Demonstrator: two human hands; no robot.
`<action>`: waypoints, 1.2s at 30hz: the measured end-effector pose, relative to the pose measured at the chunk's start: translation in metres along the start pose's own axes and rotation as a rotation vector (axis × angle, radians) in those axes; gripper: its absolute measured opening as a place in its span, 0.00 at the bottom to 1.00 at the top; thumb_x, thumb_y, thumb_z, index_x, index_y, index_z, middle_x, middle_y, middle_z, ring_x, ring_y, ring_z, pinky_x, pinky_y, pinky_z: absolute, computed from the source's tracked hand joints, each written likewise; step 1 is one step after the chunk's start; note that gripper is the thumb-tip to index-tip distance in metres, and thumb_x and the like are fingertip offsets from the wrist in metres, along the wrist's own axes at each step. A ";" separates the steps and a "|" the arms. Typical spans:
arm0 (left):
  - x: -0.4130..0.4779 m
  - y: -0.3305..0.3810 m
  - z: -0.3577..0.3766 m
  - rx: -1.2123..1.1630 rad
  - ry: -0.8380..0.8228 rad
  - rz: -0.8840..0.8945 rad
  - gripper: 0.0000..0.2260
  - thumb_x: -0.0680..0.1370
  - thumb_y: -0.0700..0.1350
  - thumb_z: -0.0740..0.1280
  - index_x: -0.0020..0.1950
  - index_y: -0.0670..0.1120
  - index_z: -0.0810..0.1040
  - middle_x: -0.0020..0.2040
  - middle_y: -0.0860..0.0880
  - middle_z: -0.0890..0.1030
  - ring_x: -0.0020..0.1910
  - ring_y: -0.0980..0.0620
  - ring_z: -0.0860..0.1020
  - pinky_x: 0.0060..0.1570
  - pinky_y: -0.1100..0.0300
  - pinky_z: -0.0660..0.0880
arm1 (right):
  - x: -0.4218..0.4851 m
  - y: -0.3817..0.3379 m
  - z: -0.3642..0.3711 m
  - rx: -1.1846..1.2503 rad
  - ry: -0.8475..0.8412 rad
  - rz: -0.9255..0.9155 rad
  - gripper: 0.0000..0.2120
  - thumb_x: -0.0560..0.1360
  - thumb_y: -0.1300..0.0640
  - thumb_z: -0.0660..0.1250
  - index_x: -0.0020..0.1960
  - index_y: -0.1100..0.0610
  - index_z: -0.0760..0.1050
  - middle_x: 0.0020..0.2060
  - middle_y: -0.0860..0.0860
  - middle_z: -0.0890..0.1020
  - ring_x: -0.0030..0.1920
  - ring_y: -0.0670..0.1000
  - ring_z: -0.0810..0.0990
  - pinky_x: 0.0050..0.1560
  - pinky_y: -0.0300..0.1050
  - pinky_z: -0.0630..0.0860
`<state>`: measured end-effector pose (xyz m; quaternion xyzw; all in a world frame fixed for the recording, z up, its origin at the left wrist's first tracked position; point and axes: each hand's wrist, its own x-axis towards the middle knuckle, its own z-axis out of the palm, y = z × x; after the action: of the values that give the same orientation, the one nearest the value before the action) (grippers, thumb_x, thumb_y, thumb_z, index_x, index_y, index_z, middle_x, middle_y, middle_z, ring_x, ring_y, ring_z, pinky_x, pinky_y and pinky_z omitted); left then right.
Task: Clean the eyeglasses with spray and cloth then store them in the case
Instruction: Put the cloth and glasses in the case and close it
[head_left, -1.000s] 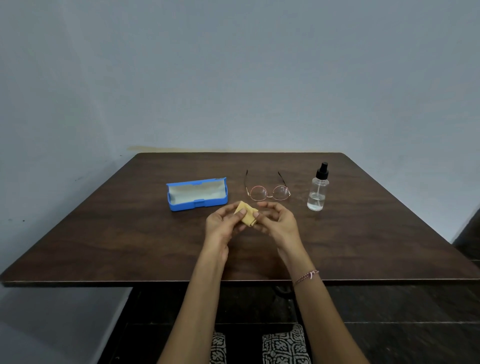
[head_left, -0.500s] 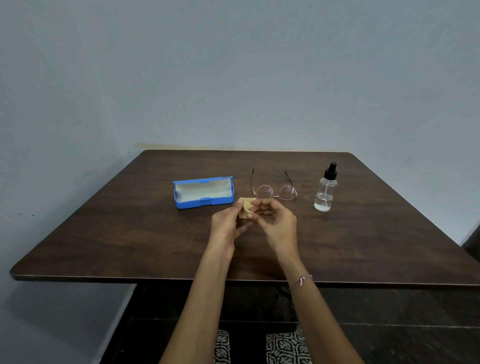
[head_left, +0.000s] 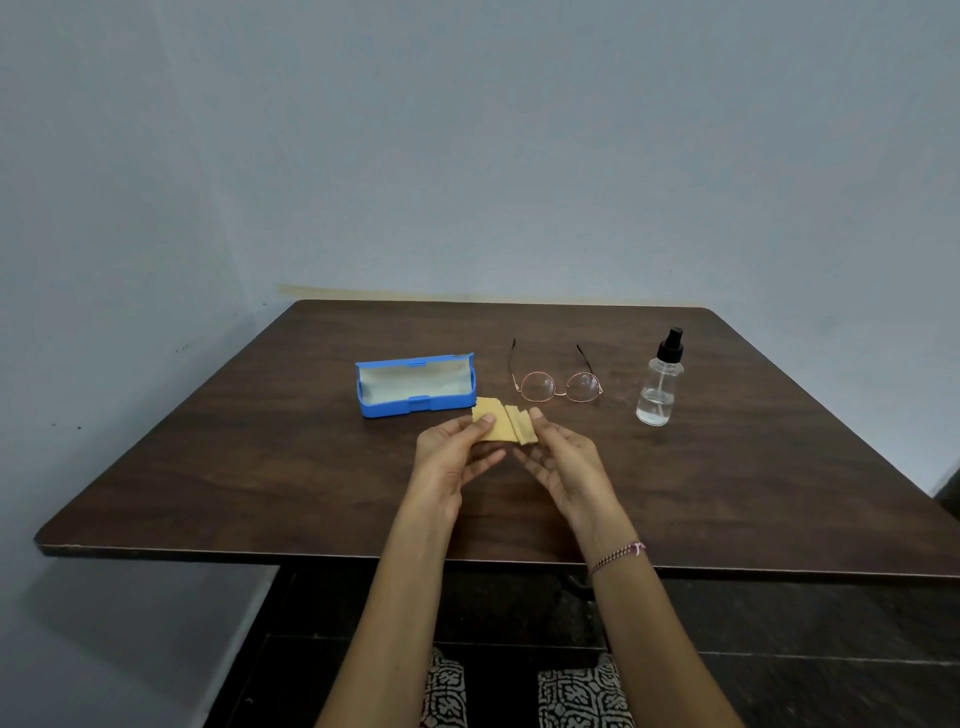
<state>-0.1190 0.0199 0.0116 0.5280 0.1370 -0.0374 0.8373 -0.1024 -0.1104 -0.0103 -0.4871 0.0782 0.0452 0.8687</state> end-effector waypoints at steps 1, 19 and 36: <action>0.000 0.000 -0.002 0.019 0.002 0.003 0.05 0.74 0.39 0.70 0.49 0.41 0.80 0.45 0.43 0.84 0.44 0.50 0.82 0.41 0.60 0.81 | 0.001 0.000 0.002 -0.033 0.006 0.003 0.08 0.74 0.60 0.68 0.52 0.63 0.77 0.44 0.55 0.83 0.45 0.50 0.82 0.39 0.39 0.80; 0.053 0.068 -0.074 0.097 0.401 0.201 0.17 0.73 0.32 0.70 0.61 0.36 0.74 0.55 0.39 0.78 0.43 0.47 0.80 0.28 0.64 0.79 | 0.074 -0.001 0.065 -0.481 0.052 -0.273 0.12 0.69 0.69 0.72 0.48 0.58 0.75 0.37 0.52 0.80 0.40 0.50 0.81 0.35 0.40 0.78; 0.104 0.061 -0.075 0.897 0.837 0.410 0.21 0.70 0.48 0.74 0.61 0.51 0.75 0.48 0.53 0.84 0.52 0.51 0.79 0.47 0.55 0.74 | 0.119 0.021 0.084 -1.242 0.290 -0.519 0.12 0.71 0.55 0.72 0.49 0.49 0.70 0.41 0.46 0.80 0.47 0.48 0.78 0.44 0.49 0.78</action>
<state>-0.0210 0.1224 0.0068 0.8120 0.3193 0.2788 0.4012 0.0194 -0.0278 -0.0062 -0.8986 0.0341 -0.1938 0.3922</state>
